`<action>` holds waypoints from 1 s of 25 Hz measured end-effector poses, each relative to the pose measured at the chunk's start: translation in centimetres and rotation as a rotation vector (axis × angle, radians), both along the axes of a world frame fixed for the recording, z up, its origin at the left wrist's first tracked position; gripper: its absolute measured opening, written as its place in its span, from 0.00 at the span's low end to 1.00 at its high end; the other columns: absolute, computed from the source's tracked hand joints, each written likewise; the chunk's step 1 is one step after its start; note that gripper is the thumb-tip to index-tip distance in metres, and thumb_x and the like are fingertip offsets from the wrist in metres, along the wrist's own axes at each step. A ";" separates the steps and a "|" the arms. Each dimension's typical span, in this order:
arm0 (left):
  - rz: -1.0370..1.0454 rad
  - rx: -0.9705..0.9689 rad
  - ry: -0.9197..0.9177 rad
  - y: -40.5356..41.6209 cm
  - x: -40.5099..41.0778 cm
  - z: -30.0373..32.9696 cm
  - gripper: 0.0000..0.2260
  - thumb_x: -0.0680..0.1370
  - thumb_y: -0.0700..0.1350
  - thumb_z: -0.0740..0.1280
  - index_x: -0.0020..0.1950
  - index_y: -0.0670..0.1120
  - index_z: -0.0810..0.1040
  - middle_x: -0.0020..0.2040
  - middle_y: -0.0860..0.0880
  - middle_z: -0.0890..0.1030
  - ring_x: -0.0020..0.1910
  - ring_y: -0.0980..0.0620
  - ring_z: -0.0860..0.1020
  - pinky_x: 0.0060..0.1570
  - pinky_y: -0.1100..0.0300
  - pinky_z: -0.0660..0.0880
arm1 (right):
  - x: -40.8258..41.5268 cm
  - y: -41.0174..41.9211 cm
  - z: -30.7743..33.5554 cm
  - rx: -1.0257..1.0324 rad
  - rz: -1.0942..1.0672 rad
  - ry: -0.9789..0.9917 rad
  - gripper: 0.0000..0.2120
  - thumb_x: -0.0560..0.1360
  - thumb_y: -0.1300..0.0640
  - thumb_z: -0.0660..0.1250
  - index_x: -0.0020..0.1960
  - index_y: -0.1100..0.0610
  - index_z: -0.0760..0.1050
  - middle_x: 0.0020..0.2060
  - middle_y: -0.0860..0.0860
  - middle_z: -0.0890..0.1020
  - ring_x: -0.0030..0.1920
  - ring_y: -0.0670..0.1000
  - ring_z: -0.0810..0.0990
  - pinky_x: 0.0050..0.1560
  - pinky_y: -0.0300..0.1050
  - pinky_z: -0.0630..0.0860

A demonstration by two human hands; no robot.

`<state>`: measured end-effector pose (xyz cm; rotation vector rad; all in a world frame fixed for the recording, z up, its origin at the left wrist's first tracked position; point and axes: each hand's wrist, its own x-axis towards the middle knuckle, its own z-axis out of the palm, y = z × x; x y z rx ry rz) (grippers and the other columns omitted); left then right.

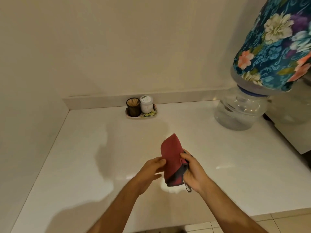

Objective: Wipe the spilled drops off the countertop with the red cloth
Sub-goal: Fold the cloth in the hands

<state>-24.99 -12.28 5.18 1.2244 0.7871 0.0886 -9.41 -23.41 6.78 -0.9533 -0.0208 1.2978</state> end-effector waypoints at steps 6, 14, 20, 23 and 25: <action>0.129 0.045 -0.056 -2.9 6.2 1.7 0.17 0.79 0.45 0.72 0.67 0.51 0.75 0.55 0.50 0.87 0.53 0.49 0.86 0.48 0.56 0.83 | 6.0 -1.9 2.5 -0.127 0.109 -0.465 0.10 0.80 0.52 0.68 0.60 0.50 0.82 0.55 0.53 0.87 0.55 0.54 0.86 0.47 0.46 0.83; 0.174 0.095 -0.168 -3.1 13.4 2.8 0.26 0.77 0.42 0.74 0.72 0.58 0.73 0.61 0.46 0.81 0.54 0.50 0.85 0.45 0.56 0.83 | 15.1 -2.1 3.1 -0.174 0.171 -0.782 0.17 0.77 0.61 0.71 0.65 0.52 0.77 0.57 0.50 0.86 0.56 0.51 0.85 0.56 0.49 0.82; 0.118 0.140 -0.085 0.6 19.7 2.1 0.29 0.76 0.32 0.68 0.73 0.56 0.72 0.60 0.47 0.82 0.55 0.49 0.84 0.47 0.54 0.84 | 21.4 0.8 2.4 -0.227 0.173 -0.861 0.17 0.78 0.65 0.66 0.59 0.46 0.79 0.50 0.44 0.87 0.51 0.44 0.85 0.47 0.39 0.81; 0.122 0.148 -0.019 3.3 23.1 0.9 0.28 0.77 0.32 0.68 0.72 0.55 0.71 0.60 0.48 0.82 0.55 0.50 0.83 0.49 0.55 0.84 | 24.7 3.3 0.8 -0.300 0.192 -0.898 0.17 0.77 0.65 0.67 0.60 0.49 0.79 0.50 0.45 0.87 0.51 0.46 0.86 0.46 0.38 0.82; 0.138 0.125 0.005 4.9 25.2 -0.4 0.28 0.76 0.33 0.68 0.72 0.55 0.72 0.60 0.49 0.81 0.55 0.50 0.83 0.50 0.53 0.84 | 26.8 5.2 -0.2 -0.333 0.181 -0.923 0.16 0.77 0.64 0.68 0.62 0.49 0.79 0.52 0.46 0.87 0.52 0.47 0.86 0.47 0.39 0.82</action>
